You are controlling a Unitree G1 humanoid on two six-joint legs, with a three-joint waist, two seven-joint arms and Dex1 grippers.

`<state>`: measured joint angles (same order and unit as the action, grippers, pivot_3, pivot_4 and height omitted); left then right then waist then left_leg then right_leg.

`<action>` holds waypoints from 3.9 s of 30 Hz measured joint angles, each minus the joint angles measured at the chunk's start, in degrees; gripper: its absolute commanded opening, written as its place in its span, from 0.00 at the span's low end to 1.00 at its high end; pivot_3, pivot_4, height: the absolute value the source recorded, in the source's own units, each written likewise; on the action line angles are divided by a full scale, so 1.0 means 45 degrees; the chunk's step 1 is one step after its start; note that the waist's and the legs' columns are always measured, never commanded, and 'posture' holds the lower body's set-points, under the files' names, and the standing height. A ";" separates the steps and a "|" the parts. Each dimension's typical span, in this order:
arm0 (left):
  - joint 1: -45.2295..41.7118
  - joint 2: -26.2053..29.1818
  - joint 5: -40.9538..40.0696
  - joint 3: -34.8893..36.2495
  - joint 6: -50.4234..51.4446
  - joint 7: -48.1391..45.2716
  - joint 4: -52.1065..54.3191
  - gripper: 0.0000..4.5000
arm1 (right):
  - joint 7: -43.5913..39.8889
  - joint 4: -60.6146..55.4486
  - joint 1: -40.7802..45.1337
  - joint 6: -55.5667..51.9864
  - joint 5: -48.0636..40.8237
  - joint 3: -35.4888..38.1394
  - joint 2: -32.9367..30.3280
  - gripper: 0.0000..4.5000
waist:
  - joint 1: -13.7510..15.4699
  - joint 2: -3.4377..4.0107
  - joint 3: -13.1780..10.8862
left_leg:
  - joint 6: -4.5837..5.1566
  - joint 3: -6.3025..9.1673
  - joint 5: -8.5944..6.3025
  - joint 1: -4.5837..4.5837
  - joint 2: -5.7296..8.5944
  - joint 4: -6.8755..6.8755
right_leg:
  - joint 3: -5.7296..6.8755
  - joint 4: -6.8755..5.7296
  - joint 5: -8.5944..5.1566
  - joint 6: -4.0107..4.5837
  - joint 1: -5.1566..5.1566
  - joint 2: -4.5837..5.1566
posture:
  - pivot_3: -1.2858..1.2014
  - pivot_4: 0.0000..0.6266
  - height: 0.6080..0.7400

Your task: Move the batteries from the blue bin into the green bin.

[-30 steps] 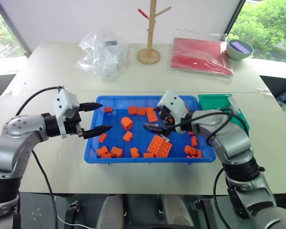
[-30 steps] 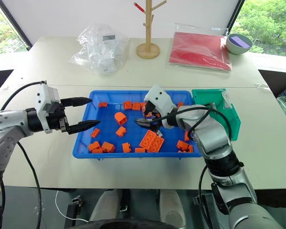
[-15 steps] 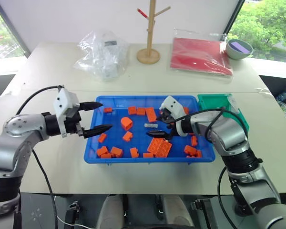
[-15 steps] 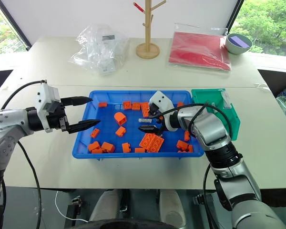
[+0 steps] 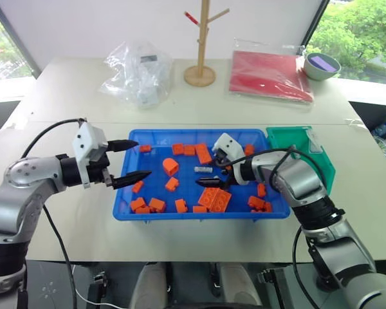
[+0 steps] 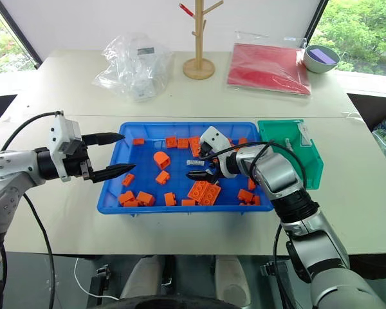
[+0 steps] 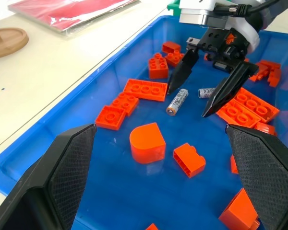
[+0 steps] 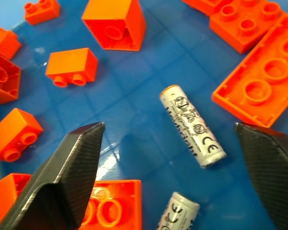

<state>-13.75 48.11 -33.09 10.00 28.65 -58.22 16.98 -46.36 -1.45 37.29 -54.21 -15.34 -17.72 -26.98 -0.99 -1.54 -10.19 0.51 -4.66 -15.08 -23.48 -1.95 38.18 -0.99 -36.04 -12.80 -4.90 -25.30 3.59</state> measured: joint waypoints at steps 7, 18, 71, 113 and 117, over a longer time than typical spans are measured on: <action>-0.0129 0.0000 0.0002 -0.0004 -0.0017 -0.0040 -0.0012 1.00 | -0.0054 -0.0002 0.0000 0.0428 0.0339 -0.0384 -0.0039 0.01 | 0.0000 0.0000 0.0000 | 0.0000 0.0001 0.0000 0.0000 -0.0001 0.0000 | 0.0001 0.0000 0.0000 0.0000 -0.0001 -0.0001 | 0.52 0.24 0.97; -0.0125 -0.0011 -0.0214 -0.0023 0.0019 -0.0448 -0.0076 1.00 | -0.0471 -0.2428 0.0682 -0.1928 -0.1679 0.3256 -0.2287 0.01 | 0.0111 0.0003 -0.0004 | 0.0000 0.0007 -0.0001 -0.0008 -0.0001 0.0001 | 0.0002 0.0013 -0.0003 0.0006 0.0003 0.0021 | 0.52 0.24 0.97; -0.0924 -0.0437 -0.0518 -0.1040 -0.0364 -0.1755 -0.0474 1.00 | 0.1870 -0.2883 -0.1773 -0.0170 -0.0544 -0.0031 -0.2534 0.91 | 0.0040 -0.0001 -0.0002 | 0.0009 0.0004 -0.0004 -0.0021 0.0000 -0.0001 | -0.0005 0.0101 0.0000 0.0000 0.0028 -0.0003 | 0.52 0.24 0.97; -0.2206 -0.0453 -0.0140 -0.1463 -0.0570 -0.2346 -0.1806 1.00 | -0.3242 0.0153 -0.5110 0.5620 -0.1162 0.6852 -0.7918 0.66 | 0.0055 0.0001 0.0000 | 0.0036 -0.0013 -0.0019 -0.0019 0.0013 0.0000 | -0.0016 0.0128 0.0010 -0.0062 0.0050 0.0006 | 0.52 0.24 0.97; -0.2357 0.0015 -0.0203 -0.1262 -0.0372 -0.2421 -0.1788 1.00 | -0.5090 0.2906 -0.5106 0.8974 -0.0661 0.7680 -0.9305 0.66 | 0.0034 0.0005 -0.0003 | 0.0035 -0.0033 -0.0019 0.0039 0.0011 0.0005 | -0.0011 0.0135 -0.0006 -0.0032 0.0108 0.0002 | 0.52 0.24 0.97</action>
<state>-24.36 48.17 -34.01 4.32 26.97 -69.12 8.93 -69.27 11.63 14.32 -13.83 -18.31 16.85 -68.85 -0.83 -1.52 -10.21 0.67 -4.81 -15.16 -23.30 -1.90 38.20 -1.04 -35.43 -12.82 -5.04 -24.81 3.60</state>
